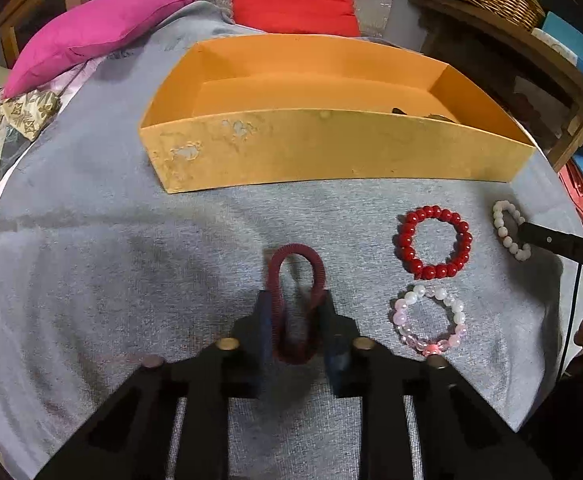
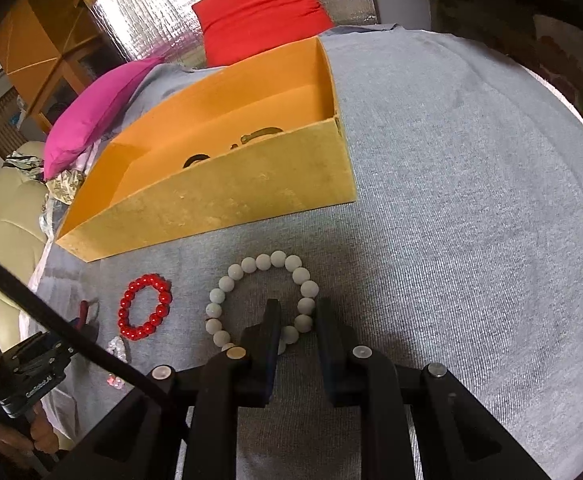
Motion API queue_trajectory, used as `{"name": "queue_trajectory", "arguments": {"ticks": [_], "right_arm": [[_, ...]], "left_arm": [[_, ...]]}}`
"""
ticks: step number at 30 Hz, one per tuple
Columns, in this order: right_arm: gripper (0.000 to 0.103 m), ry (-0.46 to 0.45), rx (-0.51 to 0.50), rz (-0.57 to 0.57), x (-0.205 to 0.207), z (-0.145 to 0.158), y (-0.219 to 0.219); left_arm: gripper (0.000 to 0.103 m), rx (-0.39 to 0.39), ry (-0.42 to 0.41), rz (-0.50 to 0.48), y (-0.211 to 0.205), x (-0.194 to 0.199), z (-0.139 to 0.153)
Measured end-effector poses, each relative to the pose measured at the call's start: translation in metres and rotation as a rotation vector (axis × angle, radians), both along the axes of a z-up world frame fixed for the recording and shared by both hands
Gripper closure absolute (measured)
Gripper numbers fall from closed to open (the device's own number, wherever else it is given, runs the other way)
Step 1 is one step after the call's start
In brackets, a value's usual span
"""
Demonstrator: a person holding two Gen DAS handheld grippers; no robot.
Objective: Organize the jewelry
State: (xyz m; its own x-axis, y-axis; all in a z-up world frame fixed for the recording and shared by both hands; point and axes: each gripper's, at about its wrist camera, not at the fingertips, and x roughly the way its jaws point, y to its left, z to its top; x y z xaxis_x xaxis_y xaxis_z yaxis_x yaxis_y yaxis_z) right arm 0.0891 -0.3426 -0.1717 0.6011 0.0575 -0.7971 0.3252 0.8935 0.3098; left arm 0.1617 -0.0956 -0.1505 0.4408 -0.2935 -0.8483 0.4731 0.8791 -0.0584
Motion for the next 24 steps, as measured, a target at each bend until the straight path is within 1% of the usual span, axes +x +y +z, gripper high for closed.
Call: {"name": "queue_trajectory", "arguments": {"ticks": [2, 5, 6, 7, 11, 14, 20, 24], "right_arm": [[0.082, -0.007, 0.003, -0.001, -0.002, 0.000, -0.001], [0.085, -0.019, -0.020, 0.016, -0.003, 0.002, 0.002], [0.091, -0.026, -0.024, 0.024, -0.003, 0.002, 0.004], [0.093, -0.038, -0.021, 0.031, -0.004, 0.004, 0.006], [0.093, -0.098, -0.034, 0.069, -0.009, 0.015, 0.015], [0.092, -0.143, -0.005, 0.098, -0.011, 0.022, 0.019], [0.092, -0.201, 0.037, 0.108, -0.016, 0.032, 0.018], [0.093, -0.246, 0.044, 0.117, -0.020, 0.040, 0.020]], "left_arm": [[0.091, -0.005, -0.009, -0.008, -0.002, -0.002, 0.000], [0.095, -0.030, -0.029, -0.012, 0.004, -0.005, 0.007], [0.095, -0.036, -0.038, -0.016, 0.006, -0.005, 0.010], [0.095, -0.041, -0.044, -0.020, 0.006, -0.007, 0.012], [0.096, -0.060, -0.070, -0.031, 0.008, -0.008, 0.018], [0.096, -0.074, -0.075, -0.025, 0.010, -0.008, 0.020], [0.096, -0.066, -0.099, -0.016, 0.011, -0.006, 0.024], [0.096, -0.058, -0.117, -0.001, 0.012, -0.006, 0.027]]}}
